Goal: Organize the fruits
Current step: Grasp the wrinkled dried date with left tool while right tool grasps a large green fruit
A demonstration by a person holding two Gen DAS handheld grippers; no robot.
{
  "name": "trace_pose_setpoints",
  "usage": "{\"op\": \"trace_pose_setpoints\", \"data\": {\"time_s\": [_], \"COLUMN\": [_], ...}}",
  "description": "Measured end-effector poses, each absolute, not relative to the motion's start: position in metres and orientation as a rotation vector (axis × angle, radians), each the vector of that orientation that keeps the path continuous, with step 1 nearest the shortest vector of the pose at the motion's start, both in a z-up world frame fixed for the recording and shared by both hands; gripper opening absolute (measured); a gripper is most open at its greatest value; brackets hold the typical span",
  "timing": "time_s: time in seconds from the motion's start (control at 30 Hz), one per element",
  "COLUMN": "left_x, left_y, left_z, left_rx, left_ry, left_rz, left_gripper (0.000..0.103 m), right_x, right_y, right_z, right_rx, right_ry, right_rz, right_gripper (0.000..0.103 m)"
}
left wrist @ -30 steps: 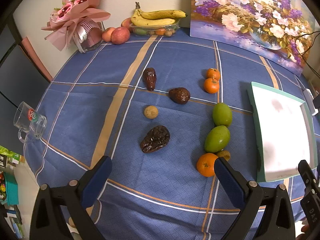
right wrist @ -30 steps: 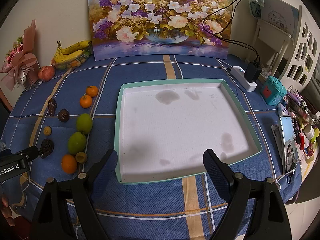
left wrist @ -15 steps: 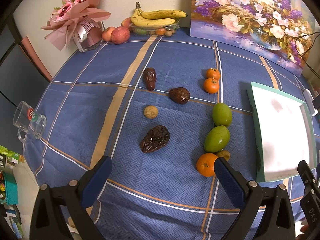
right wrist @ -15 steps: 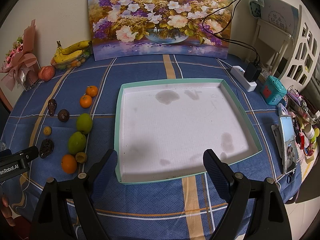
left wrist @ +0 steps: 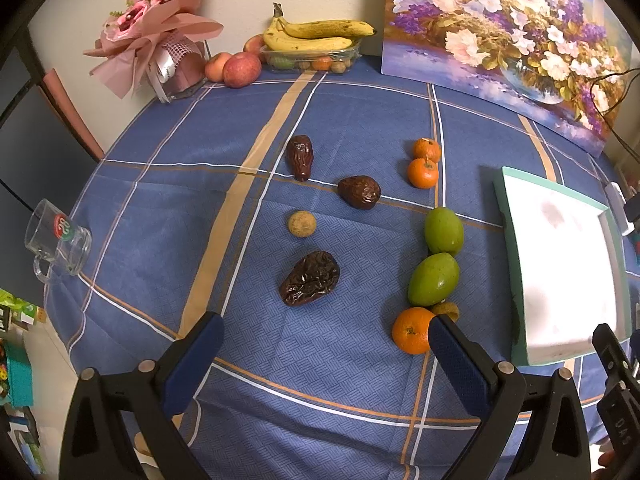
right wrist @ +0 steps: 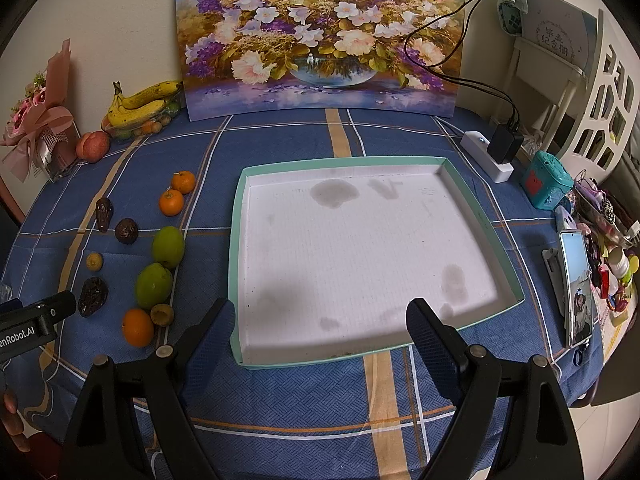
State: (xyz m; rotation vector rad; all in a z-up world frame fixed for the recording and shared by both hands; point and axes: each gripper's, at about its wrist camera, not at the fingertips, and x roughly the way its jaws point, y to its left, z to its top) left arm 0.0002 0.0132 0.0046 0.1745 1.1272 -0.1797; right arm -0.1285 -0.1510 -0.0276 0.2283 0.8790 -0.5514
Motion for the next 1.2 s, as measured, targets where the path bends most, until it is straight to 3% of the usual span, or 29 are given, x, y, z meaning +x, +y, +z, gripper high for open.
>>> {"op": "trace_pose_setpoints", "data": {"time_s": [0.67,0.97,1.13,1.2], "left_x": [0.035,0.052,0.063,0.067], "left_y": [0.051,0.07,0.073,0.074], "left_z": [0.025,0.023,0.009,0.004], "left_rx": [-0.062,-0.091,-0.098,-0.107], "left_ry": [0.963,1.011,1.092,1.126], "left_rz": [-0.192,-0.159,-0.163,-0.163], "left_gripper": [0.103,0.103,0.103,0.102], "right_x": [-0.095,-0.058,-0.033,-0.024], "right_y": [-0.14,-0.112,-0.093,-0.09], "right_z": [-0.026,-0.019,-0.022,-0.026], "right_rx": [0.276,0.293,0.283,0.293], "right_ry": [0.845,0.819,0.868,0.894], "right_rz": [-0.39,-0.24,-0.181,-0.17], "right_gripper": [0.088,0.087,0.074,0.073]}}
